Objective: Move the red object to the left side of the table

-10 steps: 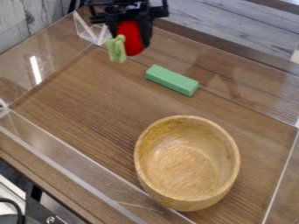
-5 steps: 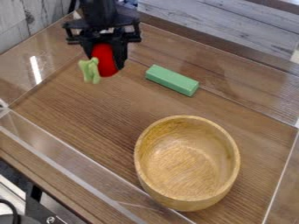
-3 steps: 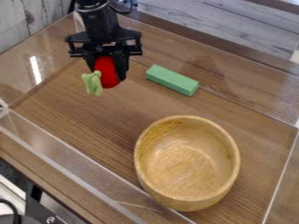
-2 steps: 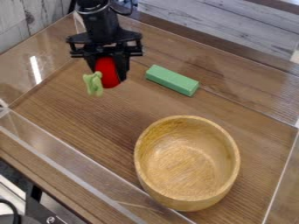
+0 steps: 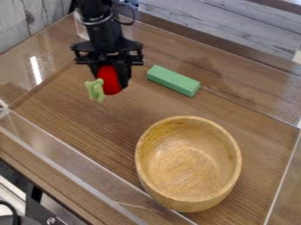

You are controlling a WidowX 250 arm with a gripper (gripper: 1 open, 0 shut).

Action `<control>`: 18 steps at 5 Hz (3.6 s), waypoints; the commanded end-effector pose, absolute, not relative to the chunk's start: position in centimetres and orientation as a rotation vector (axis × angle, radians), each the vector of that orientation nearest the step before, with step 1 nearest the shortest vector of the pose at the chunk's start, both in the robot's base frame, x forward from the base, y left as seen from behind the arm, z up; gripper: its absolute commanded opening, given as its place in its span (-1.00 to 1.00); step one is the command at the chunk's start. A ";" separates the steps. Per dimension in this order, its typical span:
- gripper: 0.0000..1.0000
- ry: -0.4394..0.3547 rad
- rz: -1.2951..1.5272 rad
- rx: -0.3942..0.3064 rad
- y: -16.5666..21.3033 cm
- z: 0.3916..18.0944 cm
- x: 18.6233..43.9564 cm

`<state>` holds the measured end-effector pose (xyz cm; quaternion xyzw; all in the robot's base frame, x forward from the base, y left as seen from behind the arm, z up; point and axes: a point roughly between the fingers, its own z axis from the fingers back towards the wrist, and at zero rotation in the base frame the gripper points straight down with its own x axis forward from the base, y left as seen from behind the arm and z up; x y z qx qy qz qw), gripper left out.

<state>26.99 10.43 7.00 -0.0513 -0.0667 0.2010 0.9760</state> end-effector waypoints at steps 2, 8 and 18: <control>-1.00 -0.153 0.449 -0.083 14.4 5.9 27.0; 1.00 -0.104 0.488 -0.094 17.6 7.7 30.4; 1.00 -0.147 0.266 -0.089 9.6 12.9 32.5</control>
